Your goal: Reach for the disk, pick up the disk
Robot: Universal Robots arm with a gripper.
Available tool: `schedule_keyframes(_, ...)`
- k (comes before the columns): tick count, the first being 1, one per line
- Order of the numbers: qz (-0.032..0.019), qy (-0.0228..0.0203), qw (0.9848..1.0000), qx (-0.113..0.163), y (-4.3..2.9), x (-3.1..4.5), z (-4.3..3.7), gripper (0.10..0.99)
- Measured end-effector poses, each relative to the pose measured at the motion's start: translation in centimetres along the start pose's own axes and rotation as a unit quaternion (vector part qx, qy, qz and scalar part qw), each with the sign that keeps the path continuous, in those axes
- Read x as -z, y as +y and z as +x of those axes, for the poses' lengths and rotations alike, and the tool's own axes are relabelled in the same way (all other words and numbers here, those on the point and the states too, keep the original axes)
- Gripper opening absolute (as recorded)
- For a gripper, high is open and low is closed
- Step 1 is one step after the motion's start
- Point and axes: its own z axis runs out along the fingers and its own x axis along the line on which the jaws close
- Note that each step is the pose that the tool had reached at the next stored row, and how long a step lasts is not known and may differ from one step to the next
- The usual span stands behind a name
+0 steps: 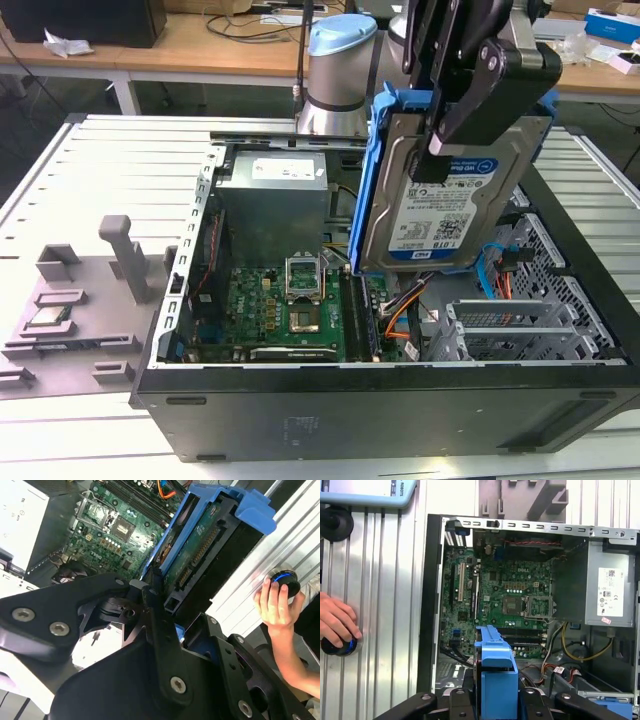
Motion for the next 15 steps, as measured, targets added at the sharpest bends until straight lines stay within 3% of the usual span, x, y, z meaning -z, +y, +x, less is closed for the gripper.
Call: schedule_keyframes(15,0.0,0.0,1.0,0.0,0.08,0.0,2.37,0.365)
